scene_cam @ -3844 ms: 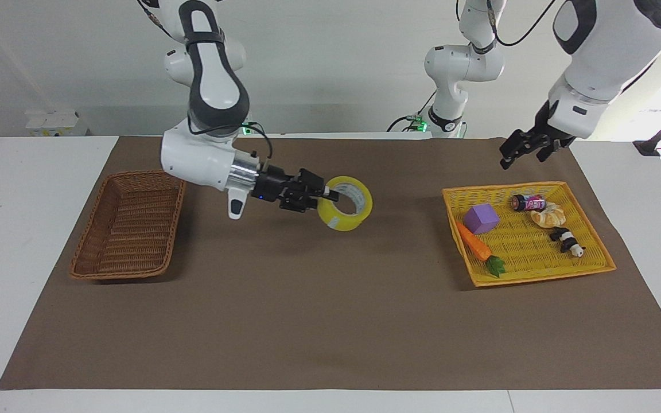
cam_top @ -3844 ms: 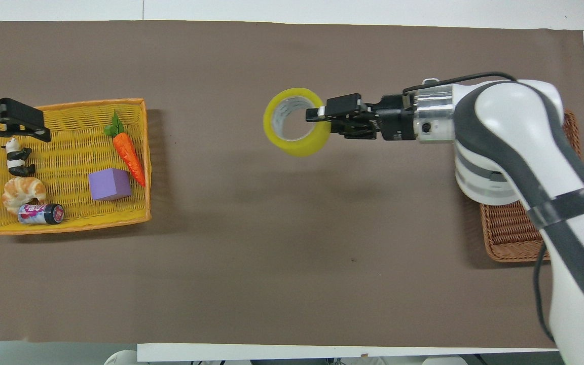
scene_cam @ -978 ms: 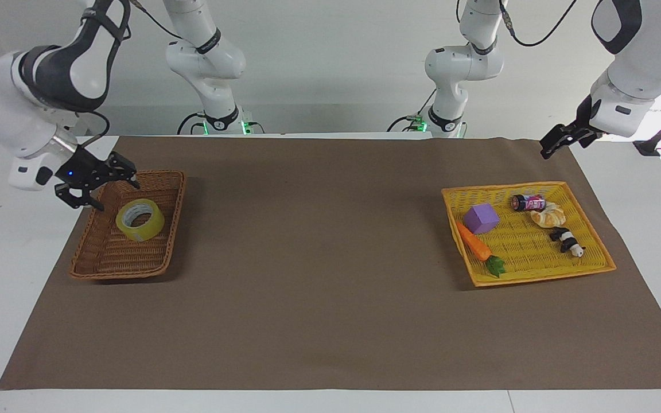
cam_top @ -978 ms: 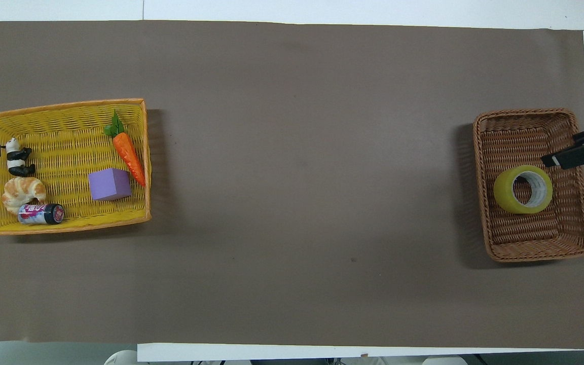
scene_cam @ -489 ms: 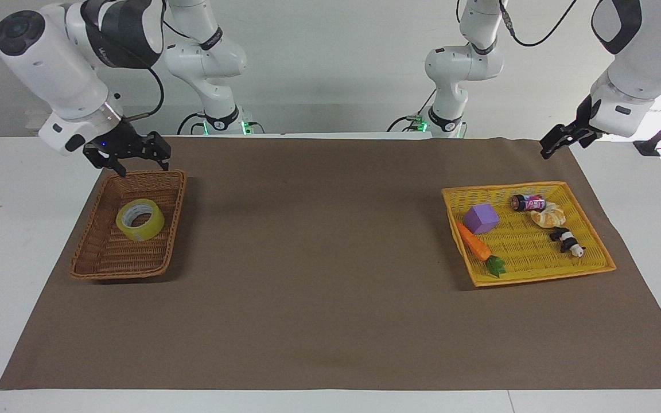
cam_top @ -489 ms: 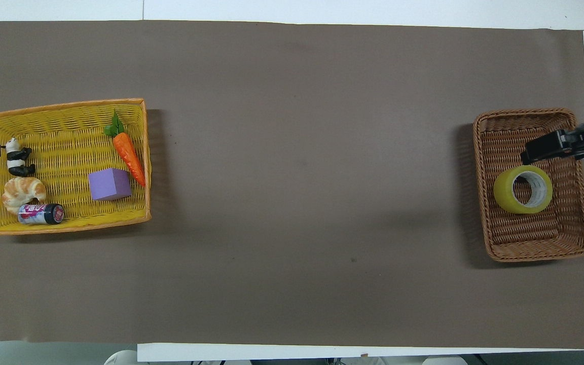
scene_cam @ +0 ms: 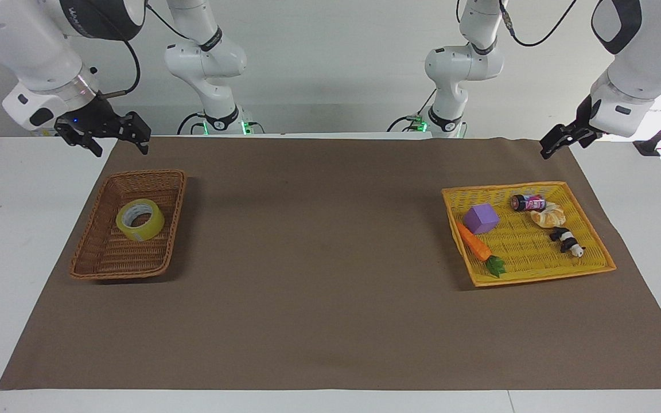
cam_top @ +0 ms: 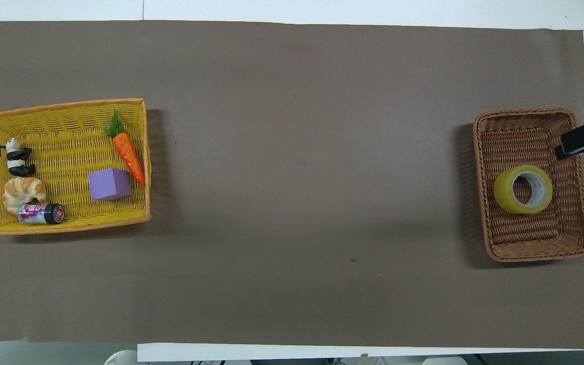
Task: Move tape to another basket
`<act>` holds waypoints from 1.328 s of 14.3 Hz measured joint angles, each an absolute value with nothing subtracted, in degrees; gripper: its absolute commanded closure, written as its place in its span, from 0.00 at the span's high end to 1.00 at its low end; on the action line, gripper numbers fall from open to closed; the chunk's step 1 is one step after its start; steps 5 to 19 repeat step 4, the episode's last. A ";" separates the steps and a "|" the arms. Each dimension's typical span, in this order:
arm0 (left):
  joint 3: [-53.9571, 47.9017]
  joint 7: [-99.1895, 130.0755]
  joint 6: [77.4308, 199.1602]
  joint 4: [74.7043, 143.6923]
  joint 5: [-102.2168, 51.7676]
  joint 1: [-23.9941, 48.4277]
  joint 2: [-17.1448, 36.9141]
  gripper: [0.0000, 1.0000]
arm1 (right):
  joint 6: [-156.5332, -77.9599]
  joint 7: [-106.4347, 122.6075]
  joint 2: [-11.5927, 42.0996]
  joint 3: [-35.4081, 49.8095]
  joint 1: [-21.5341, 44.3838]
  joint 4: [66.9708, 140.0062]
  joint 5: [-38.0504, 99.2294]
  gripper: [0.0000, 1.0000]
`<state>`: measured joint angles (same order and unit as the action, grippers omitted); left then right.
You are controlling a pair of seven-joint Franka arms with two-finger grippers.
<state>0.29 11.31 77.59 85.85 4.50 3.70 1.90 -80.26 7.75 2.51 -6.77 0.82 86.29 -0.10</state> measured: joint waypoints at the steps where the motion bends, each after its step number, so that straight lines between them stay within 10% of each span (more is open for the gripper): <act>1: 0.29 11.31 77.59 85.85 4.49 3.70 1.90 1.00 | -80.26 7.70 2.84 -6.90 0.73 86.24 -0.21 1.00; 19: 0.29 11.31 77.59 85.85 4.50 3.70 1.90 1.00 | -80.26 7.69 3.14 -6.96 0.58 86.20 -2.04 1.00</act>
